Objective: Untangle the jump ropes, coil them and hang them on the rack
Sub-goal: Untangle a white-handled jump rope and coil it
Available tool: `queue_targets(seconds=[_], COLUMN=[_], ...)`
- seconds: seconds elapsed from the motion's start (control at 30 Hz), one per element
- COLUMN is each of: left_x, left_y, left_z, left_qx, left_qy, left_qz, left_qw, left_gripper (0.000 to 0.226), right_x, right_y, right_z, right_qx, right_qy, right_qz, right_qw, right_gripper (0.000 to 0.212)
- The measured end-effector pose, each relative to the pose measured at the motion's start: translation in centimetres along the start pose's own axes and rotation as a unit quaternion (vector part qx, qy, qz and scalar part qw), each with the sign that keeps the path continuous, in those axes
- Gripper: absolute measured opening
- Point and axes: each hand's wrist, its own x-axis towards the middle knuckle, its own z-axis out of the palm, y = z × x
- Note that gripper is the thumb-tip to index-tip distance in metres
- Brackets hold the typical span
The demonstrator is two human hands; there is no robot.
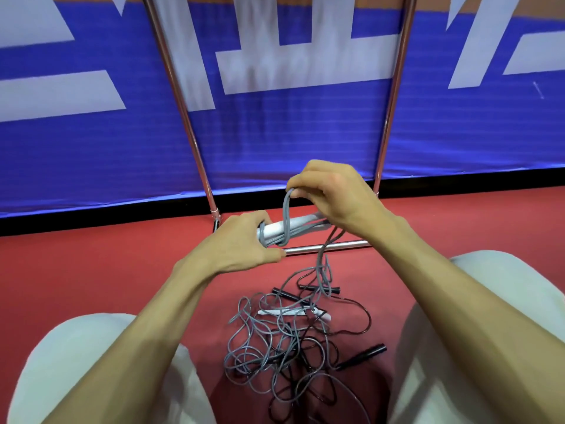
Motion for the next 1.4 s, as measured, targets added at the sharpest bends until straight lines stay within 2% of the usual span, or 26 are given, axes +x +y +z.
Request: queue_targets(seconds=[0.1,0.17,0.33,0.4,0.47,0.53,0.6,0.67,0.77,0.83,0.93,1.03,1.13,1.27,1.4], left_x=[-0.2,-0.3,-0.8,-1.2,-1.5,-1.6,-1.5,-1.5,-1.2,-1.0,-0.6,0.0,0.6,0.8,0.7], left_y=[0.8,1.1,0.6,0.1,-0.4,-0.5,-0.1,0.3,0.7,0.9,0.8,-0.2,-1.6,-2.8,-3.3], left_z=[0.3,0.4,-0.5,-1.3,-1.8,-2.1,-2.3,-2.4,-2.2,-2.0,-1.7,-1.5,-1.6,-1.9,-2.1], left_qx=[-0.001,0.017,-0.013,-0.022,-0.04,-0.082,-0.18,-0.308,-0.414,-0.421,-0.406,-0.385,-0.282,-0.146,-0.07], left_qy=[0.023,0.036,0.038,0.02,0.008,-0.001,-0.009,-0.006,0.035,0.065,0.121,0.167,0.192,0.188,0.184], left_qz=[-0.004,0.007,0.05,0.062,0.069,0.08,0.086,0.076,0.05,0.048,0.026,-0.018,-0.042,-0.059,-0.063], left_qw=[1.0,0.999,0.998,0.998,0.997,0.993,0.98,0.949,0.908,0.903,0.906,0.907,0.939,0.969,0.978], left_gripper=[0.057,0.058,0.028,0.016,0.012,0.011,0.017,0.027,0.046,0.044,0.02,0.006,0.013,0.024,0.031], right_x=[0.3,0.4,0.6,0.7,0.5,0.1,-0.1,-0.1,0.1,-0.2,-1.0,-1.6,-1.5,-1.2,-0.8], right_y=[0.1,0.1,0.6,1.1,1.1,1.0,0.6,0.1,-1.0,-1.5,-1.3,-1.0,-0.9,-1.3,-1.7], right_z=[0.0,0.0,-0.6,-0.8,-0.5,-0.1,0.5,1.5,2.7,3.2,4.1,4.7,4.3,2.8,0.8], right_qx=[0.042,0.077,0.126,0.163,0.272,0.36,0.415,0.437,0.377,0.354,0.289,0.161,0.076,0.087,0.031], right_qy=[0.026,0.03,0.014,-0.052,-0.124,-0.166,-0.179,-0.171,-0.198,-0.251,-0.351,-0.437,-0.446,-0.445,-0.33], right_qz=[0.069,0.107,0.197,0.225,0.242,0.224,0.192,0.225,0.284,0.297,0.292,0.229,0.197,0.188,0.067], right_qw=[0.996,0.991,0.972,0.959,0.923,0.89,0.871,0.854,0.859,0.851,0.842,0.855,0.87,0.871,0.941], right_gripper=[0.017,0.013,0.022,0.019,0.01,0.007,0.003,0.024,0.046,0.056,0.04,0.021,0.016,0.014,0.01])
